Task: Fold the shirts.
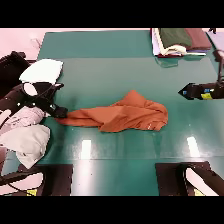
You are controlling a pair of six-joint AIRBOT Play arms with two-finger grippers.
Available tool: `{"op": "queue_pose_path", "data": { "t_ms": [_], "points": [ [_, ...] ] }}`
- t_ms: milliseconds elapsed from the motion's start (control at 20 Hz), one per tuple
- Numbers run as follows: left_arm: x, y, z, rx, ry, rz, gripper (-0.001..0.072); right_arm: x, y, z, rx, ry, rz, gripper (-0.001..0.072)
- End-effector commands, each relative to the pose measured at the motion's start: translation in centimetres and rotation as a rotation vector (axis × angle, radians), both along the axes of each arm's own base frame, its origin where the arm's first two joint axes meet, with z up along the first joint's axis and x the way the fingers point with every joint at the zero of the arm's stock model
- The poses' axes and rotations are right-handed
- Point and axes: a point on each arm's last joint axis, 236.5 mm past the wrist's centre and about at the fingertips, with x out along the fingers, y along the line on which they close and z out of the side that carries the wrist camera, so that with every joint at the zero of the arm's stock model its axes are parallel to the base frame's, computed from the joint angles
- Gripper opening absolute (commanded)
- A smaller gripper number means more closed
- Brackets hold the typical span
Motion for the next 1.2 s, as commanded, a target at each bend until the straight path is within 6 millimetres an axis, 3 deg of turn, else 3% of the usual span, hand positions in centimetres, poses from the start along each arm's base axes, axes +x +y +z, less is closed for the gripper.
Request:
{"op": "queue_pose_path", "data": {
  "t_ms": [0,200,450,600,650,700,750,800,850,950,1000,1050,1150],
  "points": [
    [3.0,0.1,2.7,0.005,-0.099,0.005,0.0023,0.1,-1.2,-6.3,0.064,0.216,-0.028,0.0567],
    [5.2,0.3,3.8,0.001,-0.166,0.076,0.0023,2.1,2.1,-10.3,0.187,0.274,0.040,0.0566],
    [6.1,0.4,4.1,0.003,-0.201,0.088,0.0023,0.9,6.7,-14.5,0.185,0.395,0.187,0.0549],
    [6.3,0.4,4.1,0.003,-0.209,0.091,0.0023,0.9,8.4,-15.6,0.137,0.390,0.242,0.0421],
    [6.3,0.4,4.1,0.003,-0.209,0.091,0.0023,1.3,8.5,-15.7,0.116,0.371,0.250,0.0312],
    [6.2,0.4,4.1,0.003,-0.208,0.091,0.0023,1.7,8.6,-15.6,0.101,0.347,0.252,0.0275],
    [6.2,0.5,4.1,0.004,-0.209,0.091,0.0023,2.2,8.6,-15.2,0.096,0.321,0.246,0.0152],
    [6.2,0.4,4.1,0.004,-0.208,0.090,0.0023,2.8,8.5,-14.5,0.090,0.285,0.239,0.0018],
    [6.2,0.4,4.2,0.004,-0.208,0.091,0.0023,3.5,8.4,-13.5,0.081,0.236,0.228,0.0017],
    [6.6,0.5,5.0,-0.005,-0.224,0.123,0.0022,5.6,7.7,-9.4,0.057,0.082,0.198,0.0017],
    [7.4,0.5,6.4,-0.010,-0.260,0.142,0.0022,6.8,7.2,-5.8,0.046,-0.014,0.187,0.0017],
    [8.6,0.5,9.1,-0.016,-0.337,0.148,0.0022,7.9,6.7,-1.4,0.034,-0.123,0.178,0.0017],
    [11.2,0.7,17.5,-0.032,-0.565,0.160,0.0022,9.0,5.7,9.4,-0.001,-0.381,0.156,0.0017]
  ]
}}
